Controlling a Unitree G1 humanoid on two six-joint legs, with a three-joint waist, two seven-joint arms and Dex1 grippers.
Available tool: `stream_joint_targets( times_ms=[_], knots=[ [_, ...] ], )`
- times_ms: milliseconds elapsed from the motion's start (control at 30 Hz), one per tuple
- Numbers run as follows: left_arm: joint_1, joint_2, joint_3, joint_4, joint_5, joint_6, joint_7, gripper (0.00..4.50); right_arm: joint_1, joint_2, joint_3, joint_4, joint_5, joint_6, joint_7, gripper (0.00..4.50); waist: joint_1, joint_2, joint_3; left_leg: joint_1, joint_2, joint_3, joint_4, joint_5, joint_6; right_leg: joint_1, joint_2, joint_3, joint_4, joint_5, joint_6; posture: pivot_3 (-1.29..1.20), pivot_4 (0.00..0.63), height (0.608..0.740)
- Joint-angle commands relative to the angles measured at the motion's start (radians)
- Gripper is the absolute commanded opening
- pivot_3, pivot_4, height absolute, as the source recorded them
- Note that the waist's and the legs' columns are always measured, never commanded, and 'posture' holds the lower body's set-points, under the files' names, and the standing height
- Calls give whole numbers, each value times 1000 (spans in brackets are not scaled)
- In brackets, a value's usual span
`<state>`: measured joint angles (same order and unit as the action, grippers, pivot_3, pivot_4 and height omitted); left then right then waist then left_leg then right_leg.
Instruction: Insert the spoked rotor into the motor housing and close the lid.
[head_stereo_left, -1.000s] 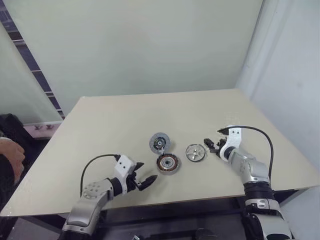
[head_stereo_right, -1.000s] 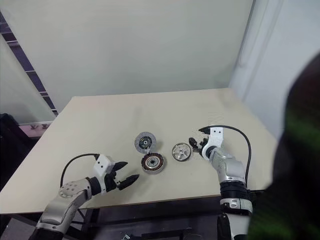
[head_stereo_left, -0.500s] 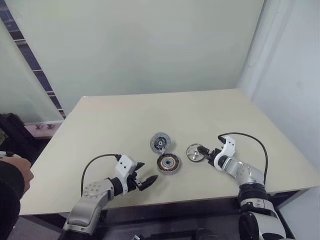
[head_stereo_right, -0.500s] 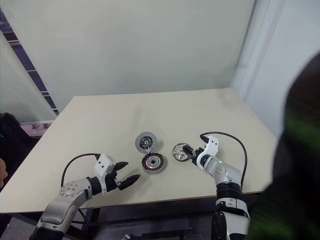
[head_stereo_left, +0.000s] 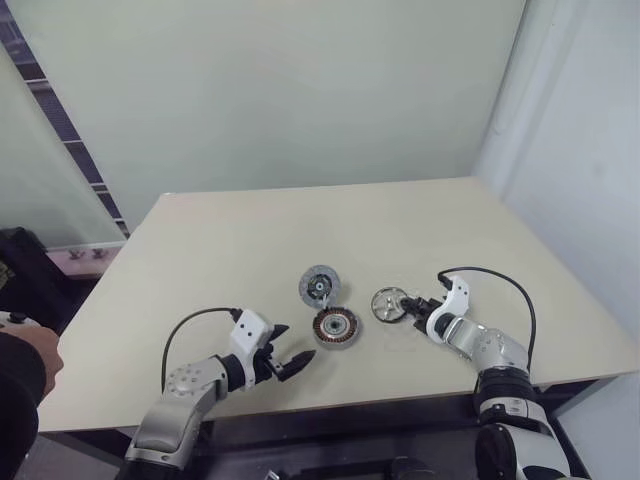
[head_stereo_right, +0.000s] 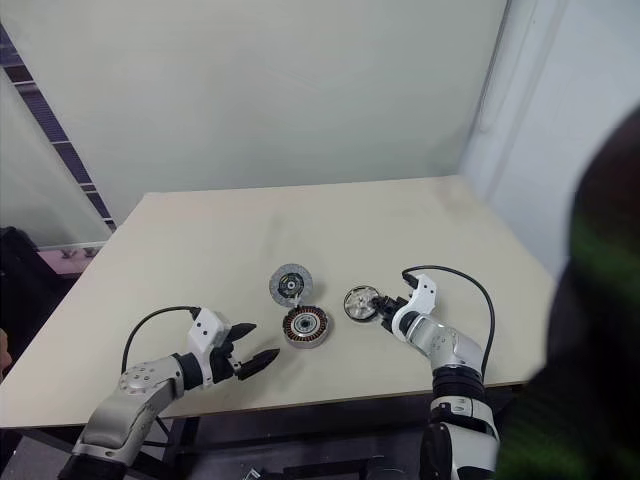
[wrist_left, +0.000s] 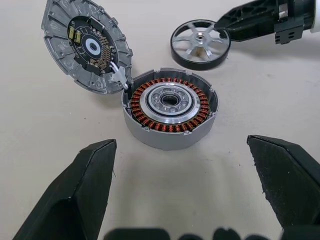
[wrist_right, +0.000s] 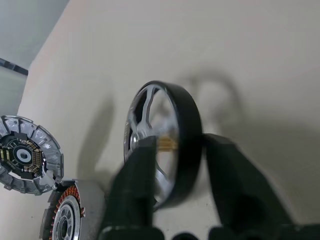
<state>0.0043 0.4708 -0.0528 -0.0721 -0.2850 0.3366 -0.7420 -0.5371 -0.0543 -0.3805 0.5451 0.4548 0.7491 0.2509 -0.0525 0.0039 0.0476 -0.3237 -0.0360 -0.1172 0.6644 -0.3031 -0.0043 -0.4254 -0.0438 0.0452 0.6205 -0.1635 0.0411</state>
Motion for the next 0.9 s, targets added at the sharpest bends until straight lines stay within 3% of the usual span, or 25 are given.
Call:
stream_joint_targets(
  times_ms=[33,267,533,900],
  knots=[
    [-18,7,16,-22,-1,-15,-2,4500,-18,3,-5,-24,31,3,-3,411,0,0,0,0,0,0,0,0,0,0,0,0,0,0,0,0,0,740],
    [-18,6,16,-23,-1,-16,-1,4500,-19,1,-7,-22,41,9,-11,323,0,0,0,0,0,0,0,0,0,0,0,0,0,0,0,0,0,740],
    [-22,15,31,-15,-6,-14,0,4500,-35,48,-49,-117,157,112,-14,323,-4,3,2,0,0,0,0,0,0,0,0,0,0,0,0,0,0,740],
    [-19,20,37,-21,-10,-12,5,4500,-4,169,69,-331,204,263,-51,323,-17,6,4,-1,1,-1,-1,0,0,-1,1,0,0,0,0,0,0,740]
  ],
)
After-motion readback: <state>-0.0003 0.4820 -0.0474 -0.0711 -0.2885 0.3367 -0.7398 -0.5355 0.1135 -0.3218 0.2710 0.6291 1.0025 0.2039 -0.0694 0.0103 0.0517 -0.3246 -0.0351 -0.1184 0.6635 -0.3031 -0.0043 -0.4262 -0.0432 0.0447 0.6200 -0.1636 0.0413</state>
